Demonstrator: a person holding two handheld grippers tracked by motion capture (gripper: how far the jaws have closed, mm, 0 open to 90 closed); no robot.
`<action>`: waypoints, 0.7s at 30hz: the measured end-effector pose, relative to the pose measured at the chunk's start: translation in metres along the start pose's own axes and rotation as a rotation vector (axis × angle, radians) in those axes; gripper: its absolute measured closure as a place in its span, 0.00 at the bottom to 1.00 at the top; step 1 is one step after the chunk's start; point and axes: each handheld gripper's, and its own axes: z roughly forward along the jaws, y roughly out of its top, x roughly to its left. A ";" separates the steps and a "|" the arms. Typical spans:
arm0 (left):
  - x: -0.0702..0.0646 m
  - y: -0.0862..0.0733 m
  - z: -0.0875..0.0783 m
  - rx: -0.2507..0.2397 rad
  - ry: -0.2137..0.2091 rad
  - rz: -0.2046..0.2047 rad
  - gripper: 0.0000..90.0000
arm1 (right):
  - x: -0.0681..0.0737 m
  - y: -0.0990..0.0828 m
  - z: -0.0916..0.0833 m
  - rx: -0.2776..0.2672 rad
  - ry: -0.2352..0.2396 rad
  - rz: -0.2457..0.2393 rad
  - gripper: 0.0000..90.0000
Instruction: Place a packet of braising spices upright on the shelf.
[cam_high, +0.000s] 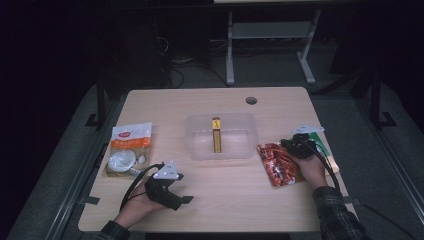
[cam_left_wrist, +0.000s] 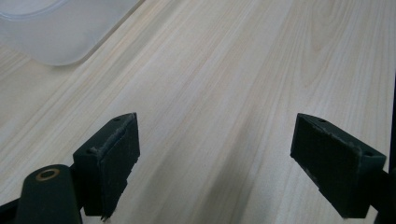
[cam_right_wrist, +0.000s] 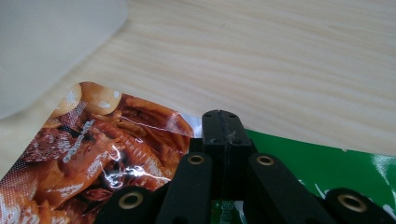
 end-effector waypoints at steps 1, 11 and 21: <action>-0.001 0.000 0.000 -0.002 0.000 -0.004 0.17 | 0.005 -0.003 -0.004 0.002 0.016 0.003 1.00; -0.001 0.000 0.001 0.005 -0.007 0.002 0.17 | 0.036 -0.020 -0.021 0.007 0.085 -0.049 1.00; -0.001 0.001 0.001 -0.003 -0.009 0.003 0.17 | 0.052 -0.021 -0.032 0.010 0.131 -0.079 0.98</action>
